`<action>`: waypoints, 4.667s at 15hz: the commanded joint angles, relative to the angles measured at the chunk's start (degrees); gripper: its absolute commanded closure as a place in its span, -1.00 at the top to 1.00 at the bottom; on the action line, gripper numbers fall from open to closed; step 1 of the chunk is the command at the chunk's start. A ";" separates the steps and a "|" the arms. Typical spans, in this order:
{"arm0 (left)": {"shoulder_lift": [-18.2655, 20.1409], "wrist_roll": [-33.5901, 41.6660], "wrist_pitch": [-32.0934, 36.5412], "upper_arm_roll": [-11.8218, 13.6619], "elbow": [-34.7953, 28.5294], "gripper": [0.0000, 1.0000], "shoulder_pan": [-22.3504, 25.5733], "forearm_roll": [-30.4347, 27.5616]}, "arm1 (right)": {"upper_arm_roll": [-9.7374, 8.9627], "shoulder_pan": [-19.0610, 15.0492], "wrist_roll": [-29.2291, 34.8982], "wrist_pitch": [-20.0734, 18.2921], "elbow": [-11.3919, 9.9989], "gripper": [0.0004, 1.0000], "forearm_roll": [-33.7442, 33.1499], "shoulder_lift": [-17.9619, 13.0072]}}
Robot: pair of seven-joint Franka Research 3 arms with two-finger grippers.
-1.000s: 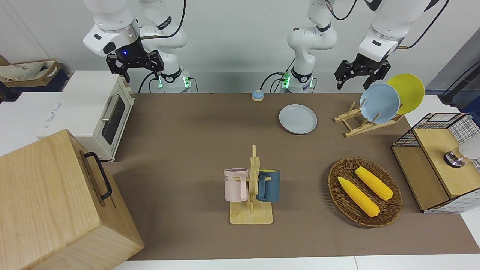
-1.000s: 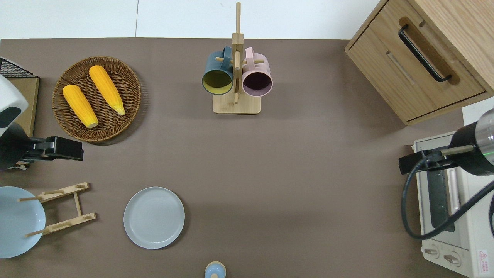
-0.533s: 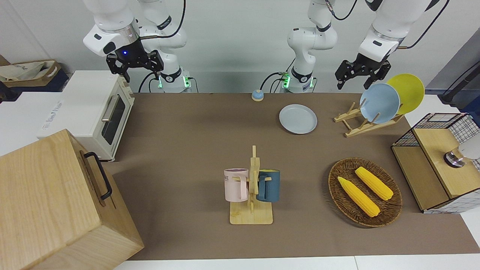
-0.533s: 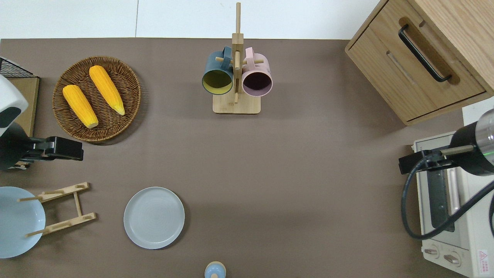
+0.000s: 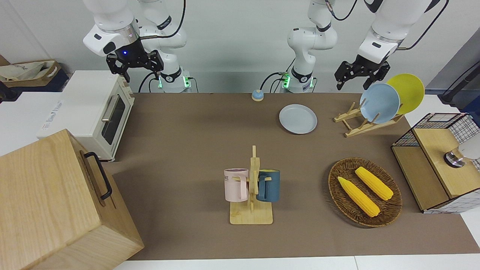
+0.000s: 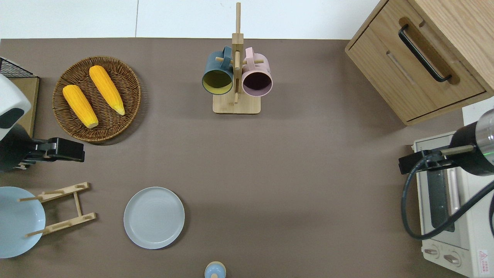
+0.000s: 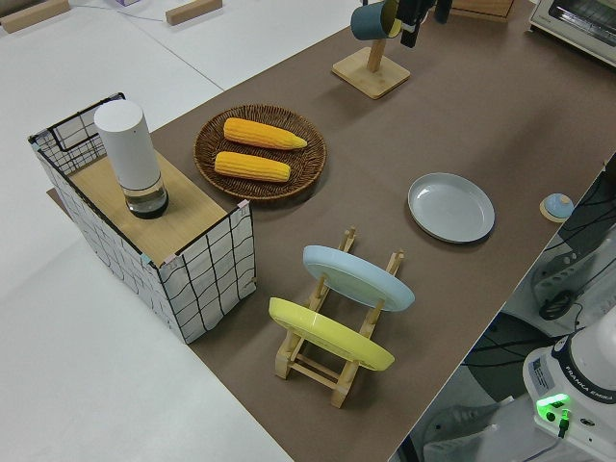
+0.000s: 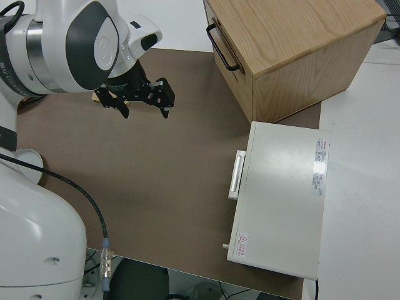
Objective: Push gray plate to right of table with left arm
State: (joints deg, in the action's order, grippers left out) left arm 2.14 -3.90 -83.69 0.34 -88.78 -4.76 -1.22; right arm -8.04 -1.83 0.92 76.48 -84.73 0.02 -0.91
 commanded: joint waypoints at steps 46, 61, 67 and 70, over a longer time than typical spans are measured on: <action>11.83 0.91 -63.09 0.18 -68.89 -1.00 1.15 1.13 | -0.92 -1.07 0.66 -0.89 0.53 0.97 0.25 -0.14; 11.83 0.83 -63.18 0.10 -68.81 -1.00 1.15 1.13 | -0.92 -1.07 0.66 -0.89 0.53 0.97 0.25 -0.14; 10.34 -7.41 -63.44 -1.49 -67.75 -1.00 -1.74 0.52 | -0.92 -1.07 0.66 -0.89 0.53 0.97 0.25 -0.14; 9.03 -14.36 -63.44 -1.66 -66.17 -1.00 -5.78 0.43 | -0.92 -1.07 0.66 -0.89 0.53 0.97 0.25 -0.14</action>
State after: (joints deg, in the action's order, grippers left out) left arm 14.14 -10.93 -145.57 -1.05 -156.34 -6.27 -1.03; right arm -8.04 -1.83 0.92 76.48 -84.73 0.02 -0.91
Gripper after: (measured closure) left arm 0.987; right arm 0.013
